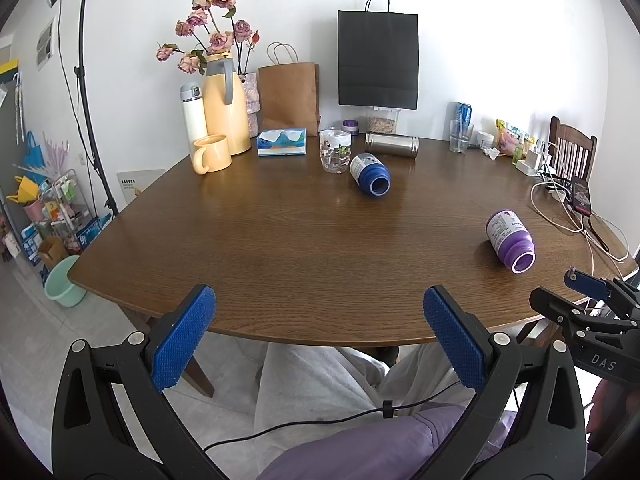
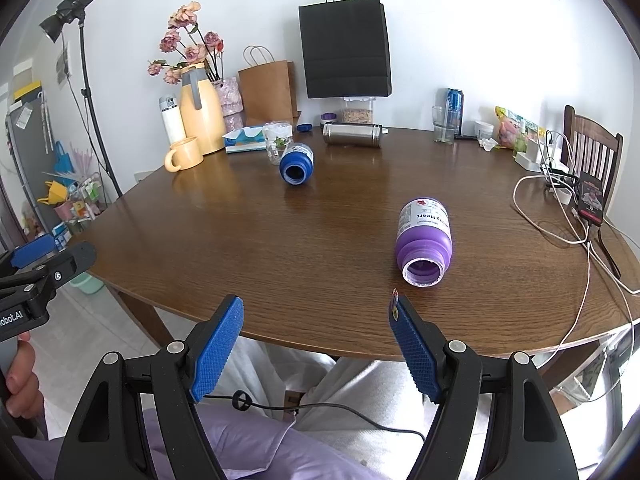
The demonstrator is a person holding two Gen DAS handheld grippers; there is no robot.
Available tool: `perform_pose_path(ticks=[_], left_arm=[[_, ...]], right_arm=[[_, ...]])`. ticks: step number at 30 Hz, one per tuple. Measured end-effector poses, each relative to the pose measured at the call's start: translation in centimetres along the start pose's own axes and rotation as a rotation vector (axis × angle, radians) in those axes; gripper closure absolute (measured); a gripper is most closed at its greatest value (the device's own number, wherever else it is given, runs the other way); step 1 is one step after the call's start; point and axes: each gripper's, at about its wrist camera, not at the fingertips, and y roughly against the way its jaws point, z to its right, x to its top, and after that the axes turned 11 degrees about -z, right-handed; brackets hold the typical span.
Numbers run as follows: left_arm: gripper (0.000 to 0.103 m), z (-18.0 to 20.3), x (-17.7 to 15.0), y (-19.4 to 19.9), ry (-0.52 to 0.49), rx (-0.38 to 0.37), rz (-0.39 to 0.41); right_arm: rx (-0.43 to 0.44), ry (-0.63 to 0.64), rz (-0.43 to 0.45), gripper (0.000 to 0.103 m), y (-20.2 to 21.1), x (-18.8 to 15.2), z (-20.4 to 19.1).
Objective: Flip cup upright
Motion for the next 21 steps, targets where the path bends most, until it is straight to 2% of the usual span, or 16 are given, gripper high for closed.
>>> perform_pose_path(ticks=[21], left_arm=[[0.0,-0.13,-0.27,-0.21,-0.005,0.004,-0.002]], right_arm=[[0.0,-0.003,-0.002,0.023,-0.16,-0.02,0.02]])
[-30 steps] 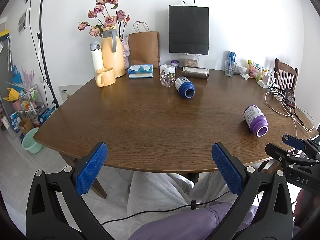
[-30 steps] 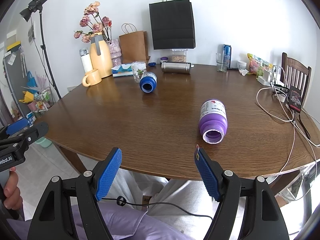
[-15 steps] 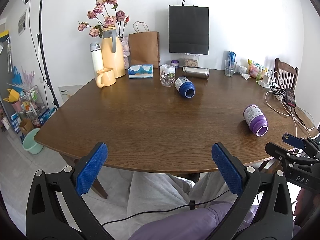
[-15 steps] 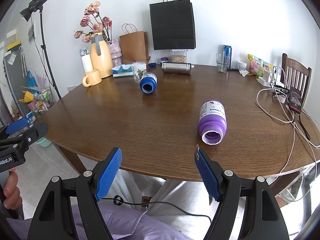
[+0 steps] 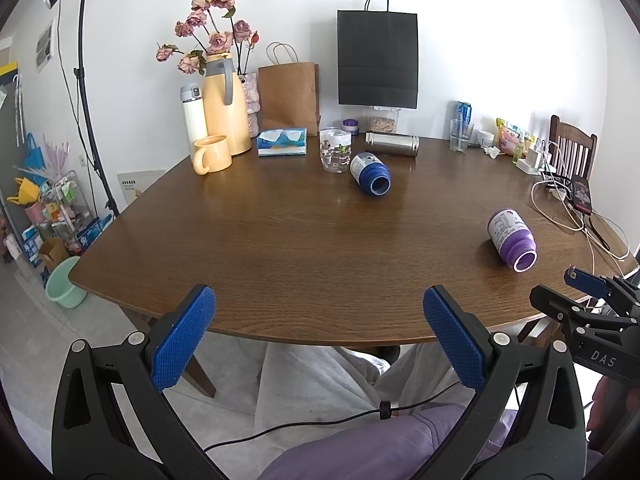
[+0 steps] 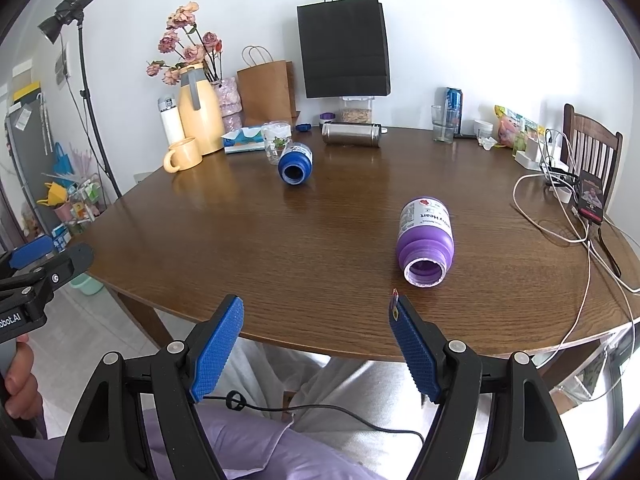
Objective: Flip cup upright
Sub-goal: 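Move the right gripper to the lying purple bottle and close around its body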
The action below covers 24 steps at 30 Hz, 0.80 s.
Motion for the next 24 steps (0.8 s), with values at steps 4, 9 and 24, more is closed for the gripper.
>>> perform_pose_path(ticks=[4,9,24], left_arm=[[0.0,0.0,0.0,0.0,-0.001,-0.001,-0.001],[0.0,0.0,-0.2,-0.1,-0.004,-0.002,-0.003],[0.0,4.9,6.0,-8.2,-0.119,-0.127,-0.017]], right_arm=[[0.001,0.002,-0.005,0.023,-0.2,-0.1,0.0],[-0.004,-0.003,-0.006,0.023,-0.5,-0.3,0.4],[-0.182,-0.104,-0.063,0.023,-9.6,5.6,9.5]])
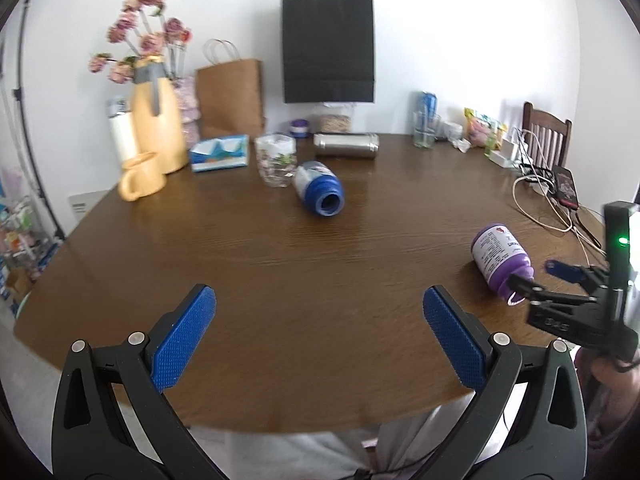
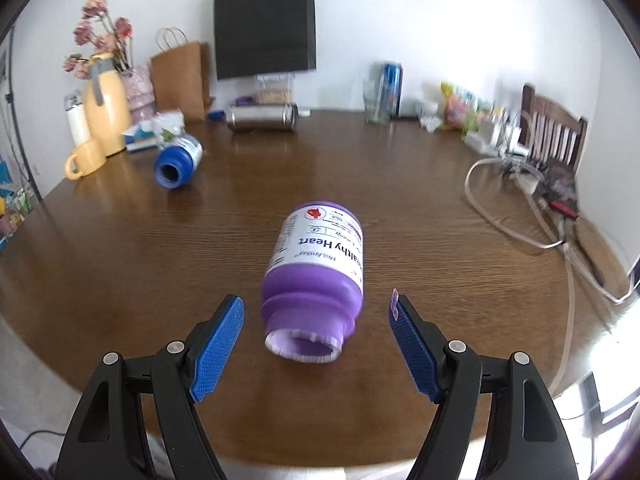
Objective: Flip cup upright
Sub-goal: 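Move the right gripper to the lying purple bottle and close around its body, then lift the purple bottle with the right gripper while the left gripper closes on its body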
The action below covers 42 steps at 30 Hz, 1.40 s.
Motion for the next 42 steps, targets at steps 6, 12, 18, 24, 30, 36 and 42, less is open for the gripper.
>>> perform_pose_path(ticks=[6,12,18,24,30,36,42], left_arm=[[0.0,1.4,2.8,-2.5,-0.018,-0.006,-0.023],[0.0,1.6,5.5,-5.3,-0.02,0.025,-0.049],[0.0,0.7,7.9,-7.8,0.003,0.025,-0.085],[0.0,1.7,9.6,-11.3,-0.02,-0.013,-0.148],[0.004,4.2,10.1,-13.7,-0.086,-0.142,-0.202],[0.023,4.8,8.9,-14.0,-0.093,-0.125,-0.218],[0.032,4.1,7.4,-13.0,-0.083,-0.112,-0.278]], right_arm=[[0.071,0.009,-0.012,0.039,-2.7,3.1,0.1],[0.17,0.144,-0.035,0.039,-5.0,6.2,-3.0],[0.323,0.413,-0.036,0.038,-5.8,6.8,-8.7],[0.336,0.471,-0.077,0.032,-5.7,5.2,-9.0],[0.307,0.41,-0.109,0.026,-5.5,3.3,-5.6],[0.271,0.277,-0.118,0.026,-6.3,3.8,-2.0],[0.307,0.183,-0.103,0.026,-7.1,5.5,-0.6]])
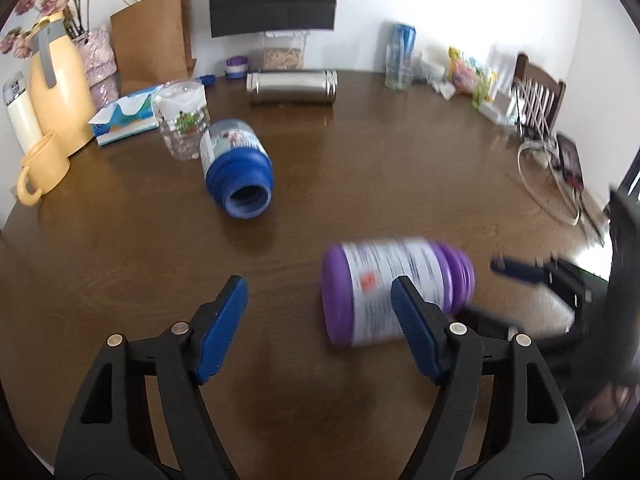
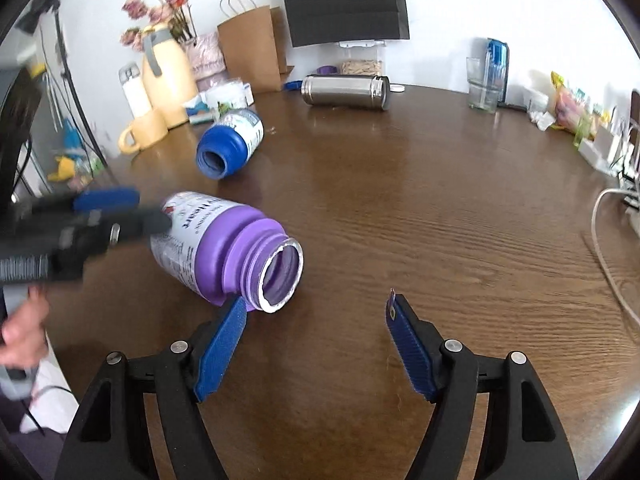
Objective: Flip cup upright
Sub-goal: 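Lift the purple bottle with the right gripper while the left gripper closes on its body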
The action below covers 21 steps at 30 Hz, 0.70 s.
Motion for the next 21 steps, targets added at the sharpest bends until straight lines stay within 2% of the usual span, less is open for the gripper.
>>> perform_pose_path(ticks=[3,6,8,10,12,14,15,18,21], left_arm=[[0.032,1.1,-0.4,0.3,-0.065,-0.027,0.005],[0.03,2.8,0.0,1.2,-0.167,0.011,0.043],[0.017,3.9,1.0,1.7,-0.264,0.035,0.091],[0.01,4.6,2.1,1.2,-0.386,-0.006,0.069],[0.012,4.9,3.3,-0.6,-0.449,-0.04,-0.025],[0.03,5.5,3.8,-2.4,-0.519,-0.02,-0.092],[0.033,5.9,3.9,-3.0,-0.571,0.006,-0.1],[0.033,6.8,4.1,-4.0,-0.642,0.037,-0.131],[0.033,7.2,4.0,-3.9,-0.658,0.056,-0.155]], right_arm=[[0.021,-0.022,0.012,0.026,-0.3,0.6,0.3],[0.017,-0.083,0.009,0.026,-0.8,1.4,1.2],[0.026,-0.114,0.015,0.026,-0.6,1.6,2.0],[0.024,-0.14,0.02,0.026,-0.3,1.6,2.6],[0.021,-0.159,0.03,0.026,0.3,1.5,3.1],[0.02,-0.175,0.035,0.026,0.8,1.3,3.6],[0.023,-0.181,0.039,0.026,1.0,1.3,3.8],[0.041,-0.192,0.045,0.026,1.4,1.1,4.0],[0.061,-0.191,0.048,0.026,1.6,0.8,3.8]])
